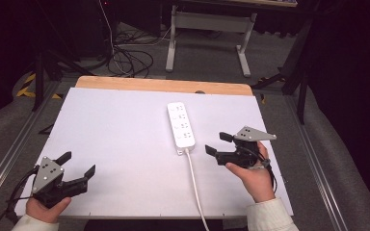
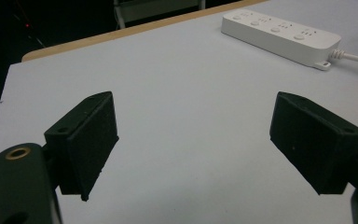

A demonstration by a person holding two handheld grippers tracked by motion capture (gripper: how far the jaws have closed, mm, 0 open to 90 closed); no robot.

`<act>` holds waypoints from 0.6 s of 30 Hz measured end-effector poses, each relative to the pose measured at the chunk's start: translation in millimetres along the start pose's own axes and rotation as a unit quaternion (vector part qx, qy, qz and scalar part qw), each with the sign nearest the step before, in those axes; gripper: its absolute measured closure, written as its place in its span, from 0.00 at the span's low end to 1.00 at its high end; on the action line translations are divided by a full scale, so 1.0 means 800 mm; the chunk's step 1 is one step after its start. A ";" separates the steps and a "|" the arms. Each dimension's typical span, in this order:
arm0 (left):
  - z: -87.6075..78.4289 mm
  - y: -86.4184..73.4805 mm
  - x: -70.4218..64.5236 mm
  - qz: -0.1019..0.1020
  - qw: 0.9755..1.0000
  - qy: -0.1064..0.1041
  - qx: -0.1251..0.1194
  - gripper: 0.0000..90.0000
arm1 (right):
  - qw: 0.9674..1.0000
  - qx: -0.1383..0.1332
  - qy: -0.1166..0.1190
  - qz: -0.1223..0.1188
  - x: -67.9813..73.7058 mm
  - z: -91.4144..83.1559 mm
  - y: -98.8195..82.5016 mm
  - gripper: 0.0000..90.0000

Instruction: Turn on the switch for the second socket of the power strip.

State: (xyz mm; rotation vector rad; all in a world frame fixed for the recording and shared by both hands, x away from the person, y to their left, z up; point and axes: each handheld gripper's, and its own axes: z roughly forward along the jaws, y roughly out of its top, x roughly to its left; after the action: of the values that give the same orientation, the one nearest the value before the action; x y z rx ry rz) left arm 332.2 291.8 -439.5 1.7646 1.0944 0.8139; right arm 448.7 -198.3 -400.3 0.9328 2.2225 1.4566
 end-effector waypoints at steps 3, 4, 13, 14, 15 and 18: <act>0.000 -0.001 0.000 0.001 1.000 -0.005 -0.001 0.17 | 1.000 -0.001 -0.005 0.001 -0.002 -0.007 -0.012 0.25; 0.000 -0.001 -0.001 0.001 1.000 -0.006 -0.003 0.17 | 1.000 0.000 -0.007 -0.001 -0.003 -0.008 -0.016 0.24; 0.000 -0.003 -0.006 0.015 1.000 -0.027 -0.004 0.16 | 1.000 -0.002 -0.017 0.008 -0.010 -0.022 -0.055 0.16; 0.000 -0.004 -0.007 0.015 1.000 -0.027 -0.005 0.16 | 1.000 -0.003 -0.017 0.015 -0.011 -0.023 -0.060 0.15; -0.001 -0.004 -0.007 0.016 0.999 -0.029 -0.003 0.16 | 1.000 -0.004 -0.018 0.024 -0.011 -0.025 -0.064 0.15; -0.001 -0.004 -0.008 0.016 0.999 -0.032 -0.007 0.16 | 1.000 0.000 -0.017 0.017 -0.013 -0.029 -0.074 0.13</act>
State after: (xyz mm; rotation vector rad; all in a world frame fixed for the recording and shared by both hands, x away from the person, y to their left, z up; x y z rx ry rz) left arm 327.4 287.0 -442.7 1.7894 1.0186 0.7778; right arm 422.6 -237.2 -444.7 0.9935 2.1917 1.4456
